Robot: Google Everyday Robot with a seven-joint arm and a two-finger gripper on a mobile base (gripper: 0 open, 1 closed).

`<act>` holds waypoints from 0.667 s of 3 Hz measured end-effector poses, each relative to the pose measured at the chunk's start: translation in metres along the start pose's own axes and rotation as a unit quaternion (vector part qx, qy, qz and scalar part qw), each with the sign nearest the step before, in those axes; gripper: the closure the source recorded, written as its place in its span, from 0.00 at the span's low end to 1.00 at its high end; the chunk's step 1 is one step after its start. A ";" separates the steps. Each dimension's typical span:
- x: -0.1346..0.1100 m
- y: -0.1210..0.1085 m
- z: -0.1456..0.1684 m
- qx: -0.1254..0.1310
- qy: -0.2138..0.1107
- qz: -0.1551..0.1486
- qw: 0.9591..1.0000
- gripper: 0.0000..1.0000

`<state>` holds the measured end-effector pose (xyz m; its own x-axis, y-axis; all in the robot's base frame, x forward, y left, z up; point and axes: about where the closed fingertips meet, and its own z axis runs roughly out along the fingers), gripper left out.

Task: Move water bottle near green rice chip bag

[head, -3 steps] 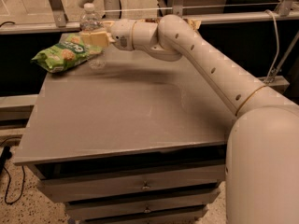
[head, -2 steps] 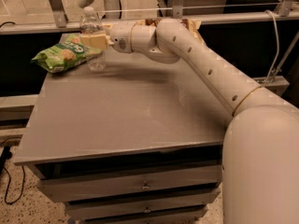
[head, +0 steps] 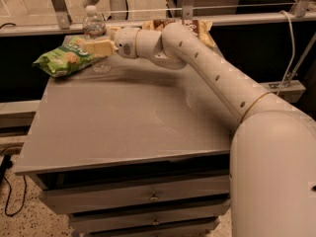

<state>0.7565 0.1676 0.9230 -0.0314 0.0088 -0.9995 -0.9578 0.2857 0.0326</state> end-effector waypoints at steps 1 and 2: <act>0.003 -0.002 0.005 -0.001 -0.003 0.000 1.000 0.00; 0.003 -0.002 0.005 -0.001 -0.004 -0.001 1.000 0.00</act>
Offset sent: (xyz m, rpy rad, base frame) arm 0.0064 -0.0026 -0.0049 0.0083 -0.0115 -0.0117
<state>0.7597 0.1719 0.9198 -0.0279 0.0152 -0.9995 -0.9583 0.2841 0.0310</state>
